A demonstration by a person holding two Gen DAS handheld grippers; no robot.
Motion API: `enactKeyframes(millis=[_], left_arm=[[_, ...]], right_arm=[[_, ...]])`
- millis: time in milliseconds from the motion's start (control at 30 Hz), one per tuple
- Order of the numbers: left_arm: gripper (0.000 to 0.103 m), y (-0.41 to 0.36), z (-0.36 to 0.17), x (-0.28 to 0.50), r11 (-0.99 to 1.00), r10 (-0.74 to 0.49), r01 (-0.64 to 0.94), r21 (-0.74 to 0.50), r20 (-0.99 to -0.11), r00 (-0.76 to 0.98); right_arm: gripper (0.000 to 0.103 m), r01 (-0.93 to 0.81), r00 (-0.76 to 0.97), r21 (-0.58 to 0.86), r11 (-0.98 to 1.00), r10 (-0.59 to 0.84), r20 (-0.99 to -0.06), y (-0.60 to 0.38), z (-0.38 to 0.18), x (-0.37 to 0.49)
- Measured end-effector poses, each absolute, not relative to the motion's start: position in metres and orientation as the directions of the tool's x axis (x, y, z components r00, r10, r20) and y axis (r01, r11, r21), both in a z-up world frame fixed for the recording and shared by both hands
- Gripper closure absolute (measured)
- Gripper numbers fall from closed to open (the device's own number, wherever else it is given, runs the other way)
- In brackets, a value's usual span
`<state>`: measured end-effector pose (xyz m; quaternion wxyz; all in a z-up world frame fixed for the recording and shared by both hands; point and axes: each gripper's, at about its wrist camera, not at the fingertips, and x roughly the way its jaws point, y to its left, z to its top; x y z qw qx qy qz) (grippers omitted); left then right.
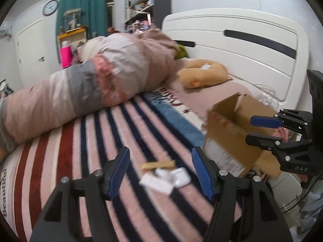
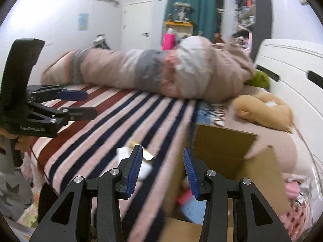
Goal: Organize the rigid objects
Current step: 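Move both grippers out of the box back over the remaining items, then grasp the white rectangular case with the left gripper while the right gripper approaches the AirPods case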
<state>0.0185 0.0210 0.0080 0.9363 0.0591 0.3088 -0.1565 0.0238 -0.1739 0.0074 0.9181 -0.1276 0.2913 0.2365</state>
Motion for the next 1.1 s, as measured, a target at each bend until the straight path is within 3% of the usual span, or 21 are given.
enactKeyframes(millis=[300,367,467,600,733,1100], left_arm=[[0.042,0.081,-0.052,0.024,0.967,-0.223,0.25,-0.056,-0.663,0.715],[0.034,0.081,-0.066,0.027,0.969,-0.207,0.245,-0.04,-0.675,0.708],[0.029,0.079,-0.086,0.033,0.961,-0.231,0.273,-0.051,-0.694,0.682],[0.027,0.074,-0.109,0.051,0.952,-0.257,0.298,-0.074,-0.724,0.64],[0.023,0.061,-0.131,0.069,0.928,-0.301,0.364,-0.084,-0.745,0.596],[0.023,0.033,-0.178,0.113,0.872,-0.409,0.457,-0.176,-0.777,0.479]], right_arm=[[0.065,-0.615,0.577,-0.063,0.786,0.394,-0.716,-0.093,-0.045,0.036],[0.065,-0.61,0.544,-0.054,0.79,0.369,-0.754,-0.082,-0.063,0.045],[0.055,-0.573,0.516,-0.037,0.819,0.325,-0.793,-0.078,-0.091,0.063],[0.054,-0.495,0.502,-0.032,0.868,0.256,-0.826,-0.089,-0.123,0.081],[0.054,-0.447,0.487,-0.039,0.894,0.207,-0.848,-0.101,-0.152,0.095],[0.048,-0.483,0.504,-0.025,0.875,0.255,-0.825,-0.105,-0.176,0.112]])
